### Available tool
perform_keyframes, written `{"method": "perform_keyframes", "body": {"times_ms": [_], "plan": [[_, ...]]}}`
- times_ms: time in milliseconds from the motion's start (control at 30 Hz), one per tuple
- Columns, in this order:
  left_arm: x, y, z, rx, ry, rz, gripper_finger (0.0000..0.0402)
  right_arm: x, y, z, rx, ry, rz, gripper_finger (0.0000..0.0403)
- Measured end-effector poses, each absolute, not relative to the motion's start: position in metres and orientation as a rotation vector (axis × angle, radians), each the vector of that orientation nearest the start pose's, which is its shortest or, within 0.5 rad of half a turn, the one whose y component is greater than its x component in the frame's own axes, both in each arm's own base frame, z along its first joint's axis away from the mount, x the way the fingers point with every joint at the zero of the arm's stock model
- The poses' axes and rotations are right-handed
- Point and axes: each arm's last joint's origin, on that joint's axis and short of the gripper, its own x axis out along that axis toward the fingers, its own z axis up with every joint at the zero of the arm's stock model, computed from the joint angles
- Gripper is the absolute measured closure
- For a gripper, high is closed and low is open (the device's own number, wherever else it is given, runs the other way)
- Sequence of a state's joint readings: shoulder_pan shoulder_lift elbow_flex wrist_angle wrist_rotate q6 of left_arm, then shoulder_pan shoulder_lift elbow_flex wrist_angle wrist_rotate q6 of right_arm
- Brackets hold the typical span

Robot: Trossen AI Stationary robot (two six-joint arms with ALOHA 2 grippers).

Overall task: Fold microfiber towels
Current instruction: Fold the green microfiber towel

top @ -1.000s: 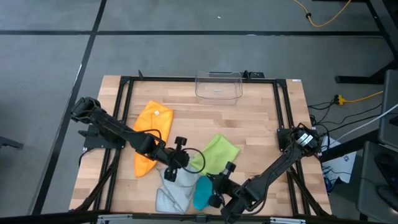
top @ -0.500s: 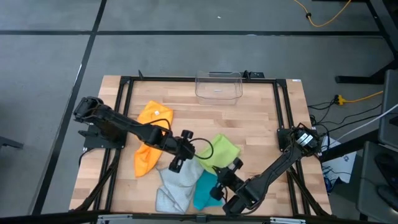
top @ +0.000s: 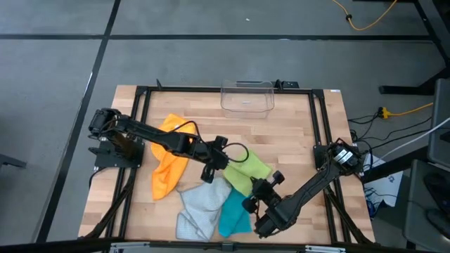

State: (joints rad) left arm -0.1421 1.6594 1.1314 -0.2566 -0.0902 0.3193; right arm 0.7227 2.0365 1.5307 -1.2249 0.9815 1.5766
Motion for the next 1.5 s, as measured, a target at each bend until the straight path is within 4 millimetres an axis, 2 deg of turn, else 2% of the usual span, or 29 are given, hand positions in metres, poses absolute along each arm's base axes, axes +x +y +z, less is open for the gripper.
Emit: {"method": "perform_keyframes", "body": {"times_ms": [167, 333, 433, 633, 800, 1000, 1300, 1500], "plan": [[0.363, -0.031, 0.218, 0.406, 0.729, -0.18, 0.0401, 0.298, 0.209, 0.189, 0.136, 0.721, -0.945, 0.0394], [0.375, -0.019, 0.199, 0.46, 0.769, -0.192, 0.0401, 0.301, 0.19, 0.188, 0.126, 0.836, -1.024, 0.0394], [0.388, -0.012, 0.198, 0.493, 0.764, -0.19, 0.0401, 0.302, 0.181, 0.188, 0.132, 0.912, -1.065, 0.0394], [0.414, -0.004, 0.19, 0.559, 0.773, -0.204, 0.0401, 0.3, 0.168, 0.178, 0.157, 1.042, -1.121, 0.0394], [0.425, 0.005, 0.184, 0.574, 0.788, -0.198, 0.0401, 0.295, 0.16, 0.167, 0.144, 1.088, -1.153, 0.0394], [0.428, 0.013, 0.178, 0.559, 0.801, -0.179, 0.0393, 0.291, 0.153, 0.156, 0.138, 1.115, -1.174, 0.037], [0.427, 0.015, 0.178, 0.579, 0.821, -0.108, 0.0305, 0.289, 0.149, 0.152, 0.163, 1.213, -1.182, 0.0291], [0.421, 0.015, 0.192, 0.558, 0.839, -0.008, 0.0288, 0.29, 0.15, 0.154, 0.118, 1.259, -1.134, 0.0262]]}}
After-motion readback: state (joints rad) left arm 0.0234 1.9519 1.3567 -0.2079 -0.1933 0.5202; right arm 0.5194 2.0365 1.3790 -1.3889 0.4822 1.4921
